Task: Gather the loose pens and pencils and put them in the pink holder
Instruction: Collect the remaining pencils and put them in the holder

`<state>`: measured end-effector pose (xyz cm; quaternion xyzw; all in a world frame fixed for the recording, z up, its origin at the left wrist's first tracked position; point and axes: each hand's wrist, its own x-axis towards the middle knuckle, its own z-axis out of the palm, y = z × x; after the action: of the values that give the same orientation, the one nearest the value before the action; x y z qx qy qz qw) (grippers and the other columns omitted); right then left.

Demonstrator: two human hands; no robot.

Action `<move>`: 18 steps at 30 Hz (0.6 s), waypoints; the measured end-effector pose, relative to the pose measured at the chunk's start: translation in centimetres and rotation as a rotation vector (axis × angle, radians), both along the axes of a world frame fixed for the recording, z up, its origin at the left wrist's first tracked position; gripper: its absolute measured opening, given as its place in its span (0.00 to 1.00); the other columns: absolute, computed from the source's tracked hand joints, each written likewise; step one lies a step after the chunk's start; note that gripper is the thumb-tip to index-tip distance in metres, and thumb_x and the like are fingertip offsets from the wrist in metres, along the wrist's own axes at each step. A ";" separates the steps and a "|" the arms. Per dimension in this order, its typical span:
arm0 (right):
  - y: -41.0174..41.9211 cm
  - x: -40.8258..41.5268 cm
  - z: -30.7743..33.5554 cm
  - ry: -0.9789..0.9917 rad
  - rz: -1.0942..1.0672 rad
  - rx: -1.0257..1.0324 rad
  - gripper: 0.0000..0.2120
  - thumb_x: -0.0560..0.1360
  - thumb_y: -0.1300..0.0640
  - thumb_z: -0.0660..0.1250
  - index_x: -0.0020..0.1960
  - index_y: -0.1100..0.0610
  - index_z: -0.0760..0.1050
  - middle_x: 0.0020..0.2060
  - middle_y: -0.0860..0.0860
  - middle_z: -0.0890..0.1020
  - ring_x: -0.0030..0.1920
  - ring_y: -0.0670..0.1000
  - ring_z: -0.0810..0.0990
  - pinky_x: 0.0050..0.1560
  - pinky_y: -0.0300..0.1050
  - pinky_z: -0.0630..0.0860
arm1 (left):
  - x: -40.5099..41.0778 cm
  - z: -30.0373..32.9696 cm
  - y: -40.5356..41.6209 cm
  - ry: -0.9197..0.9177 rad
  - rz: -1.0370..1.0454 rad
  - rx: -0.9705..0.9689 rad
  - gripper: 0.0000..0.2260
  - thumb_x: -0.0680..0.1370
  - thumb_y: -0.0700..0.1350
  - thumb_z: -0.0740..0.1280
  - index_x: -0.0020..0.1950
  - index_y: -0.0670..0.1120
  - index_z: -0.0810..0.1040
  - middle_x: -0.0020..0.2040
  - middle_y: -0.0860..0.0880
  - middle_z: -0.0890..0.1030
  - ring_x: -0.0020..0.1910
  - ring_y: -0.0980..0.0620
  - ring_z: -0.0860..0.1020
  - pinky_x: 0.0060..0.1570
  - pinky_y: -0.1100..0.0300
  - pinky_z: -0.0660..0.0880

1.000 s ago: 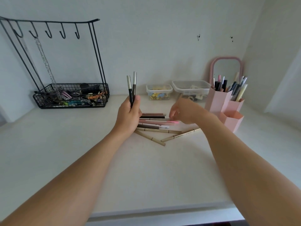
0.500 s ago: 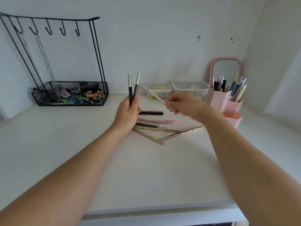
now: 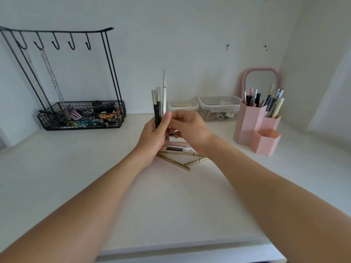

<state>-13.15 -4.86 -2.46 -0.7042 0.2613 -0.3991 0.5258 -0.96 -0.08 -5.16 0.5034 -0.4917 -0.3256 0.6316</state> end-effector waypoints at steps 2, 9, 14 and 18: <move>0.2 0.0 -0.1 0.004 0.010 -0.005 0.06 0.77 0.64 0.67 0.44 0.61 0.81 0.35 0.55 0.81 0.37 0.50 0.77 0.35 0.39 0.72 | -0.1 0.1 0.1 -0.013 -0.013 0.008 0.26 0.79 0.66 0.62 0.55 0.43 0.77 0.30 0.51 0.77 0.26 0.54 0.66 0.26 0.62 0.58; 0.6 -0.3 0.1 0.081 0.029 0.028 0.01 0.74 0.66 0.71 0.45 0.64 0.82 0.33 0.54 0.84 0.30 0.44 0.79 0.33 0.35 0.74 | -0.1 0.3 0.0 0.029 0.056 0.084 0.16 0.85 0.56 0.59 0.45 0.46 0.73 0.26 0.51 0.71 0.22 0.53 0.65 0.23 0.64 0.58; -3.1 -1.6 -0.4 0.405 -0.284 -0.311 0.11 0.75 0.56 0.71 0.57 0.54 0.82 0.48 0.47 0.84 0.45 0.45 0.79 0.49 0.42 0.76 | 1.2 0.6 -0.4 0.016 0.202 0.025 0.14 0.86 0.52 0.58 0.46 0.45 0.69 0.31 0.49 0.72 0.22 0.52 0.71 0.20 0.64 0.62; -4.4 -2.4 -1.8 0.763 -0.248 -0.477 0.18 0.80 0.52 0.64 0.69 0.50 0.74 0.67 0.48 0.77 0.66 0.51 0.75 0.66 0.45 0.69 | 2.0 0.5 -0.3 0.056 0.253 -0.010 0.10 0.84 0.51 0.63 0.46 0.48 0.69 0.32 0.49 0.65 0.27 0.52 0.63 0.22 0.64 0.60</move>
<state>-15.52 -9.29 -4.26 -0.8655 0.4190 -0.2203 0.1637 1.09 -0.39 -4.70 0.5486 -0.4081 -0.2550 0.6837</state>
